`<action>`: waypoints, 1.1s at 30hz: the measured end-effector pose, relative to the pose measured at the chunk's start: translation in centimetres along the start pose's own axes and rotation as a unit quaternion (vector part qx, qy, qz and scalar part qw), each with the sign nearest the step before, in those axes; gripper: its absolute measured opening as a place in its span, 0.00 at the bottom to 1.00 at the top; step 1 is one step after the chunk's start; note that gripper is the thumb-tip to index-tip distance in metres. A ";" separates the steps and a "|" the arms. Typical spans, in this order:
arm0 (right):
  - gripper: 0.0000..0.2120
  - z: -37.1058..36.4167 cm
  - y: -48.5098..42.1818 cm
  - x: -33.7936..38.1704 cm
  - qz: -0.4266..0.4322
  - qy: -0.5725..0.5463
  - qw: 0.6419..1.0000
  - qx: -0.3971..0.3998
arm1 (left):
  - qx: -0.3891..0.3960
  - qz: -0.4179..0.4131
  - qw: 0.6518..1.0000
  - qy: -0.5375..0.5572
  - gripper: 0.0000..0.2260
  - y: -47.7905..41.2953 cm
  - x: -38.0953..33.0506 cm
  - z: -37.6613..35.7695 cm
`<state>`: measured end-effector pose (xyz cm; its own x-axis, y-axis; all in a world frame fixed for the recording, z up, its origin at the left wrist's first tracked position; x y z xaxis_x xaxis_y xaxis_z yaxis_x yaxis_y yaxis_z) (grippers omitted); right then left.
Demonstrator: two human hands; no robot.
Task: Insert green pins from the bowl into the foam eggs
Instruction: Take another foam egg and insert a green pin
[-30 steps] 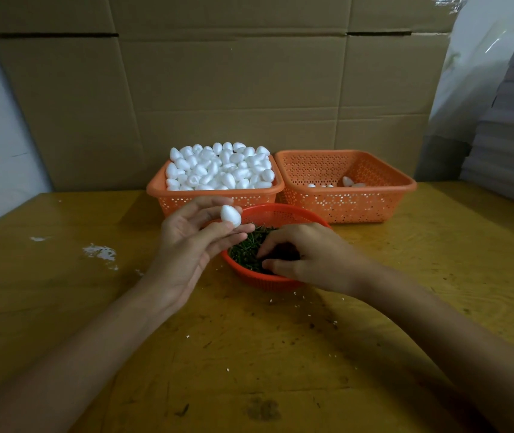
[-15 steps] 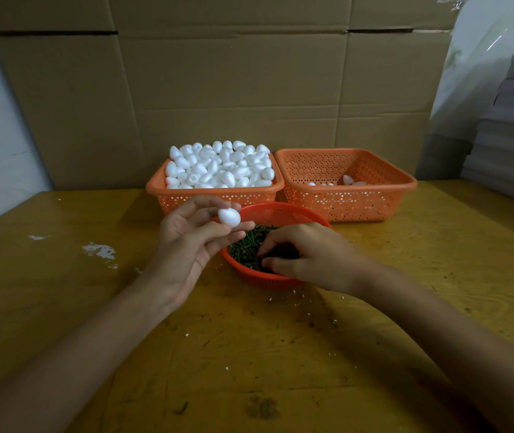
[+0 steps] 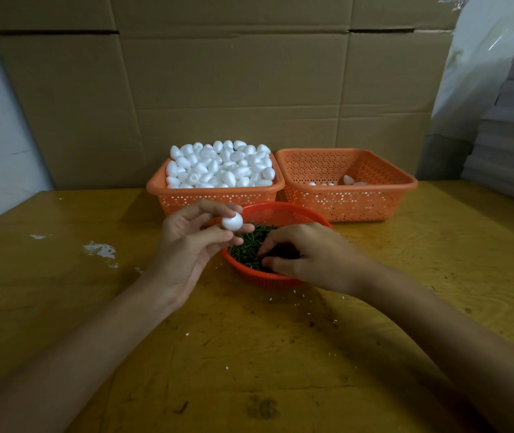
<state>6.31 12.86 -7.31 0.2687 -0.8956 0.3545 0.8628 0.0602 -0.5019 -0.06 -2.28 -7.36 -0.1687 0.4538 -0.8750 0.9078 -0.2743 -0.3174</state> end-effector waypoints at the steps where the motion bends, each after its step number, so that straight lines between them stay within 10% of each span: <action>1: 0.09 0.0 0.0 0.0 0.001 0.000 1.000 0.000 | 0.003 -0.010 1.000 -0.009 0.14 0.0 -0.1 0.0; 33: 0.06 1.7 -0.1 1.2 0.022 -0.016 0.996 -0.085 | 0.004 -0.033 0.996 -0.086 0.14 -0.1 0.4 0.2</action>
<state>7.29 12.53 -5.53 0.3202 -0.8790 0.3533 0.7660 0.0207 -0.6426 -0.32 -2.28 -7.74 -0.2912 0.3192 -0.9018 0.8897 -0.2561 -0.3779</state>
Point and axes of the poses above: each hand's wrist, its own y-axis away from the middle knuckle, its own z-axis out of the back of the hand, x = y × z, the point moved 9 cm from there along -y, towards the middle knuckle, and after that the axes turned 15 degrees about -x, right-handed, at the moved point
